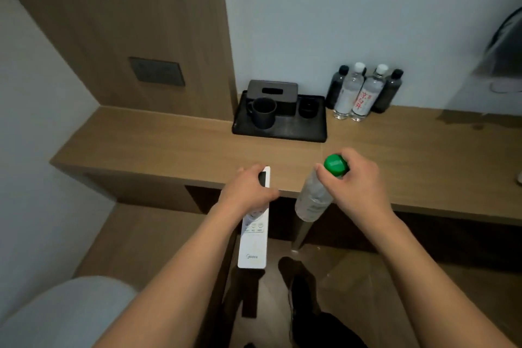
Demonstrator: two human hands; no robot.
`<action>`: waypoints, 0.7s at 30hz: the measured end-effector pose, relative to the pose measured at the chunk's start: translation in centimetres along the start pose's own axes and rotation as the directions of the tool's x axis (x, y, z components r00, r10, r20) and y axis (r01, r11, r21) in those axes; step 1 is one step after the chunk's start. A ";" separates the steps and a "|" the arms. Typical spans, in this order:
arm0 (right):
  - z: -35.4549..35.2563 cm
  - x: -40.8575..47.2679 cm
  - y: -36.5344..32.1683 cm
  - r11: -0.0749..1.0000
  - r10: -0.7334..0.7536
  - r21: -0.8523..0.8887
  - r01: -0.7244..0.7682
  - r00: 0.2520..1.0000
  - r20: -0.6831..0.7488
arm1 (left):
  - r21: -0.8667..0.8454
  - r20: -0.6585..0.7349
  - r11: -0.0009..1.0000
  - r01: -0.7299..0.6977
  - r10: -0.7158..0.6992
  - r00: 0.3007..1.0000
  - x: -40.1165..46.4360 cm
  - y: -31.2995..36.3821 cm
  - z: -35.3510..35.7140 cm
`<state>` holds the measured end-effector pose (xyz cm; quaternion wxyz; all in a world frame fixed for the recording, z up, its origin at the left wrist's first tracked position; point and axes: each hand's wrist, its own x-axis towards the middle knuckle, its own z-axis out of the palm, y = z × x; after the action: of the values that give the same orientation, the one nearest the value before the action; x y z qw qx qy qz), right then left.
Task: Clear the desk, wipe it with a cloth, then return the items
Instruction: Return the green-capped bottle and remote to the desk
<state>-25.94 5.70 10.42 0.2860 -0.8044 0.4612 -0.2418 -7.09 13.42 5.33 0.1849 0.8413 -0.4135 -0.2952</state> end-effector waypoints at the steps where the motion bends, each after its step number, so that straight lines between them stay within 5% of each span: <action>1: -0.5 1.0 1.1 1.000 0.018 -0.007 -0.018 1.000 -0.026 | 0.000 0.021 1.000 -0.023 0.023 1.000 1.3 1.0 0.5; 12: -5.7 19.9 15.1 0.991 0.133 0.010 -0.134 0.967 -0.216 | 0.074 0.095 0.993 -0.088 0.080 0.992 17.7 13.5 3.8; 21: -9.2 34.0 22.8 0.970 0.241 0.021 -0.243 0.943 -0.230 | 0.148 0.190 0.978 -0.150 0.120 0.974 25.7 20.6 6.0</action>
<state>-30.20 -35.80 5.72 0.2548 -0.7092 0.5875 -0.2949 -10.67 -19.81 3.36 0.0976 0.7933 -0.5074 -0.3221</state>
